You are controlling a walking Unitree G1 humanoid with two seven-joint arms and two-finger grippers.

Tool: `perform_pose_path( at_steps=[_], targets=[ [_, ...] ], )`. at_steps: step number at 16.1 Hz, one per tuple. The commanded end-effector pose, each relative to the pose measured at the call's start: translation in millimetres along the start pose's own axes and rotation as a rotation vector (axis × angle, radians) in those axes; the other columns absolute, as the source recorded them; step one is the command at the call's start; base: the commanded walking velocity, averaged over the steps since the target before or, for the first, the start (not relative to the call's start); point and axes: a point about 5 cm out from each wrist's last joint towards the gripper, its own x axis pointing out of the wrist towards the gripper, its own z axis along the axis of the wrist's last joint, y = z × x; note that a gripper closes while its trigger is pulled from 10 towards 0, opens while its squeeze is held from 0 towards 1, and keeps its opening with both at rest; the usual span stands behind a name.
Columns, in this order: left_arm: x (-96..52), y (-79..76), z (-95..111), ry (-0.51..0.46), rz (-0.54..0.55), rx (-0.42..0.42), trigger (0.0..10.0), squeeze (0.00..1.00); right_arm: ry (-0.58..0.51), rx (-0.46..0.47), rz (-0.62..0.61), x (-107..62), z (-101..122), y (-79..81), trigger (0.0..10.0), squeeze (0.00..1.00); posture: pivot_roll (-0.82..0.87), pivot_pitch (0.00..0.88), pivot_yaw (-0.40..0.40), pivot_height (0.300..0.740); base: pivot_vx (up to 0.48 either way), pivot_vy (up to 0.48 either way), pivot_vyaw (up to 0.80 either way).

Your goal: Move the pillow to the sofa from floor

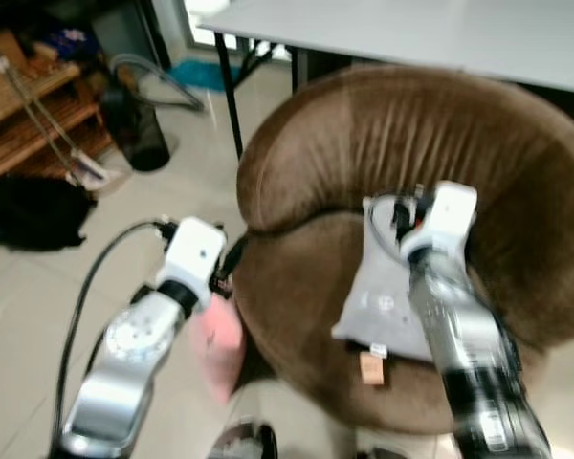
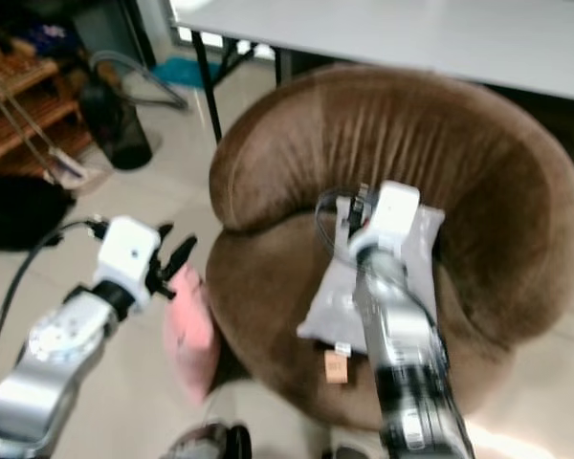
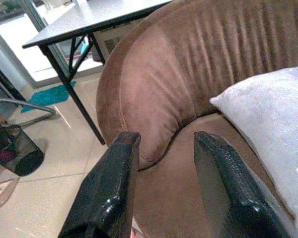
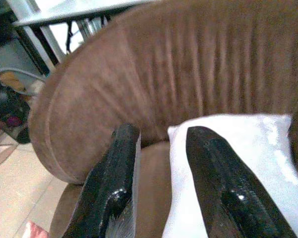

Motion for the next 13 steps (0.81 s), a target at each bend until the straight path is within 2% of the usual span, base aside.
perform_pose_path(
  at_steps=[1, 3, 6, 9, 13],
  targets=[
    [3.4, -0.2, 2.8, -0.014, 0.015, 0.016, 10.0, 0.00, -0.033, 0.006, 0.026, -5.0, 12.6, 4.6, 10.0, 0.00, -0.03, 0.027, 0.042, 0.740, 0.000, 0.000, 0.00],
    [4.0, 3.2, 3.7, -0.033, 0.054, 0.003, 10.0, 0.00, -0.028, -0.089, 0.086, -34.7, 7.8, 3.6, 10.0, 0.00, -0.05, 0.008, 0.047, 0.740, 0.000, 0.000, 0.00],
    [5.9, 5.5, 3.1, -0.043, 0.068, 0.011, 10.0, 0.00, 0.037, -0.153, 0.071, -60.0, -0.6, -4.3, 10.0, 0.00, -0.04, 0.000, 0.037, 0.740, 0.000, 0.189, 0.00],
    [5.5, 8.0, 4.9, -0.051, 0.107, 0.007, 10.0, 0.00, 0.082, -0.158, 0.023, -62.8, -7.5, -14.4, 10.0, 0.00, -0.02, 0.000, 0.012, 0.740, 0.000, 0.303, 0.00],
    [9.1, 12.5, 6.1, -0.052, 0.146, 0.010, 10.0, 0.00, 0.091, -0.226, 0.066, -56.1, -6.7, -12.0, 10.0, 0.00, -0.01, 0.000, 0.003, 0.740, 0.000, 0.348, 0.00]
  ],
)
